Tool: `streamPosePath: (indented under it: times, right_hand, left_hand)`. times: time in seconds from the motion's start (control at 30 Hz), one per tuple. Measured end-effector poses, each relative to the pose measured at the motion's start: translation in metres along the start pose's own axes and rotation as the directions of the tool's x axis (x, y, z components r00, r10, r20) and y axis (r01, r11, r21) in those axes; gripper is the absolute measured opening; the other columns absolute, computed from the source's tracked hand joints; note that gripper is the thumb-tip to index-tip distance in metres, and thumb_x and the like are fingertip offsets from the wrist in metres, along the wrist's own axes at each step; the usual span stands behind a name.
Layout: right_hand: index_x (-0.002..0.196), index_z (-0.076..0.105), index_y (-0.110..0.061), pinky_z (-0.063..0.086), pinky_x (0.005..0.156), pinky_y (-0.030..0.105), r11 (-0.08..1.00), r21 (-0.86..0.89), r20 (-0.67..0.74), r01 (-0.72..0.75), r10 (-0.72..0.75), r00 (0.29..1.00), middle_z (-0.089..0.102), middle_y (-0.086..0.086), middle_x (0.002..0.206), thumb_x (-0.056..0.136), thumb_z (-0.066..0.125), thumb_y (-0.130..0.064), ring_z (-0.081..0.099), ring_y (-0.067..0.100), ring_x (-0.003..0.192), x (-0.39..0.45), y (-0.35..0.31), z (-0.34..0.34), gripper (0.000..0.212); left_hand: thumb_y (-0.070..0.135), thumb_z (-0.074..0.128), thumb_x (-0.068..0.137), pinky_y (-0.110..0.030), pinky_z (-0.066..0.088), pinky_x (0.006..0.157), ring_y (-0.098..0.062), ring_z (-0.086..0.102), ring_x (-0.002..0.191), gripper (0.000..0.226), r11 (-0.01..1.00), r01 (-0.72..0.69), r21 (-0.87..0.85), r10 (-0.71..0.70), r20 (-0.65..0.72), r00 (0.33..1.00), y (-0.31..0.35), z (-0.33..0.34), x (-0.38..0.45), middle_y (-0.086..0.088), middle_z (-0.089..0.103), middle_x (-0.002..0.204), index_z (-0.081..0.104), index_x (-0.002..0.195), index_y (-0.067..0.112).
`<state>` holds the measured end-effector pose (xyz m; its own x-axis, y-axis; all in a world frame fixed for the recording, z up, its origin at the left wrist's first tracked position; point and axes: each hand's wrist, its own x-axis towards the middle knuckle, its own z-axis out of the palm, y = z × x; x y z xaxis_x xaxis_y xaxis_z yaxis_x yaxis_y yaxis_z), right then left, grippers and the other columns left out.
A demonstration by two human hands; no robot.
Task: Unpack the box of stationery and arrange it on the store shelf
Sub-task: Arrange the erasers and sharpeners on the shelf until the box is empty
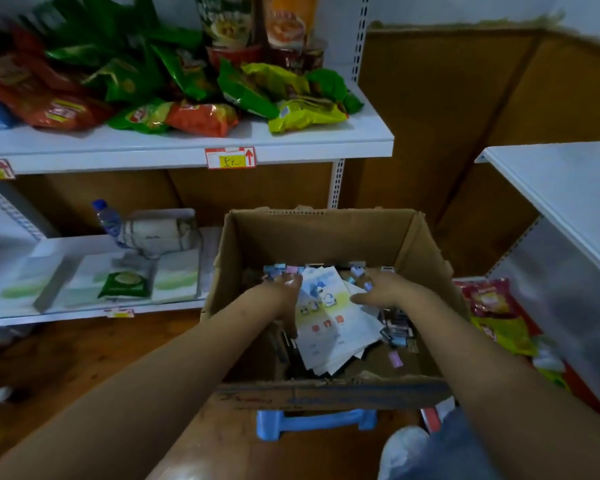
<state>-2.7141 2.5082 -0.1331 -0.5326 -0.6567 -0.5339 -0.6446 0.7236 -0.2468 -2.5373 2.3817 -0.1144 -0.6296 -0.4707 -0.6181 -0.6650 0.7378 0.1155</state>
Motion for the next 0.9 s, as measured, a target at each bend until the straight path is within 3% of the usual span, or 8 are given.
streamPosePath:
  times: [0.07, 0.13, 0.27, 0.43, 0.53, 0.67, 0.8, 0.9]
  right_hand:
    - [0.153, 0.021, -0.016, 0.041, 0.104, 0.035, 0.999, 0.048, 0.072, 0.009, -0.012, 0.997, 0.029, 0.008, 0.157, 0.083, 0.064, -0.06, 0.042, 0.027, 0.134, 0.015, 0.001, 0.007, 0.093]
    - [0.153, 0.021, -0.015, 0.041, 0.105, 0.036, 0.997, 0.053, 0.062, 0.052, -0.055, 0.997, 0.029, 0.008, 0.156, 0.079, 0.067, -0.063, 0.04, 0.027, 0.134, 0.023, -0.001, 0.021, 0.1]
    - [0.15, 0.023, -0.017, 0.049, 0.095, 0.039, 0.983, 0.17, 0.014, 0.068, -0.072, 0.997, 0.041, 0.006, 0.149, 0.061, 0.076, -0.068, 0.05, 0.025, 0.125, 0.025, -0.001, 0.053, 0.115]
    - [0.123, 0.053, -0.02, 0.054, 0.083, 0.038, 0.911, 0.379, -0.059, 0.165, -0.154, 0.986, 0.064, 0.0, 0.122, 0.08, 0.078, -0.038, 0.062, 0.018, 0.101, 0.017, -0.002, 0.051, 0.053]
    - [0.113, 0.06, -0.019, 0.057, 0.076, 0.034, 0.811, 0.56, -0.065, 0.171, -0.162, 0.985, 0.068, -0.002, 0.111, 0.085, 0.075, -0.032, 0.067, 0.012, 0.092, 0.007, -0.003, 0.034, 0.034]
    - [0.125, 0.055, -0.024, 0.054, 0.091, 0.041, 0.733, 0.659, -0.024, 0.171, -0.207, 0.978, 0.065, -0.007, 0.118, 0.095, 0.061, -0.027, 0.065, 0.013, 0.103, -0.017, -0.008, 0.019, 0.031]
    - [0.131, 0.05, -0.025, 0.051, 0.096, 0.042, 0.722, 0.626, -0.194, 0.293, -0.22, 0.956, 0.062, -0.008, 0.125, 0.099, 0.054, -0.023, 0.061, 0.015, 0.112, -0.039, -0.01, 0.002, 0.032]
    - [0.137, 0.048, -0.022, 0.05, 0.098, 0.044, 0.689, 0.625, -0.338, 0.367, -0.185, 0.923, 0.061, -0.004, 0.13, 0.1, 0.052, -0.019, 0.059, 0.017, 0.115, -0.06, -0.009, -0.02, 0.037]
  left_hand:
    - [0.043, 0.073, 0.084, -0.039, 0.044, 0.106, -0.033, 0.046, 0.133, 0.103, 0.933, 0.139, -0.332, -0.121, 0.075, 0.99, 0.0, 0.011, 0.02, -0.017, 0.035, 0.155, 0.009, 0.156, 0.007]
    - [0.041, 0.078, 0.076, -0.038, 0.053, 0.097, -0.028, 0.061, 0.115, 0.082, 0.726, 0.211, -0.655, -0.187, 0.108, 0.976, -0.005, 0.029, 0.033, -0.013, 0.057, 0.135, 0.043, 0.144, 0.009]
    - [0.013, 0.082, 0.075, -0.04, 0.057, 0.09, -0.028, 0.065, 0.108, 0.064, 0.384, 0.202, -0.901, -0.371, 0.05, 0.927, -0.012, 0.049, 0.048, -0.013, 0.062, 0.126, 0.052, 0.13, 0.002]
    - [0.004, 0.077, 0.081, -0.039, 0.056, 0.083, -0.032, 0.067, 0.103, 0.045, 0.095, 0.145, -0.985, -0.334, 0.106, 0.937, -0.002, 0.051, 0.045, -0.014, 0.067, 0.118, 0.059, 0.122, 0.004]
    - [0.004, 0.079, 0.08, -0.042, 0.056, 0.087, -0.034, 0.068, 0.1, 0.038, 0.025, 0.094, -0.995, -0.302, 0.082, 0.95, -0.007, 0.046, 0.039, -0.014, 0.07, 0.112, 0.066, 0.115, 0.0]
    - [0.004, 0.073, 0.085, -0.045, 0.058, 0.082, -0.034, 0.07, 0.095, 0.03, 0.028, 0.049, -0.998, -0.226, 0.041, 0.973, -0.009, 0.029, 0.03, -0.018, 0.071, 0.112, 0.067, 0.114, -0.001]
    - [0.005, 0.059, 0.095, -0.029, 0.05, 0.06, -0.019, 0.065, 0.078, 0.016, 0.037, 0.007, -0.999, -0.215, -0.001, 0.977, -0.004, 0.003, 0.015, -0.006, 0.07, 0.099, 0.063, 0.11, 0.011]
    - [0.012, 0.061, 0.096, -0.031, 0.054, 0.07, -0.021, 0.068, 0.095, 0.022, 0.04, -0.054, -0.998, -0.116, -0.058, 0.992, -0.002, -0.019, 0.004, -0.006, 0.072, 0.108, 0.065, 0.117, 0.016]
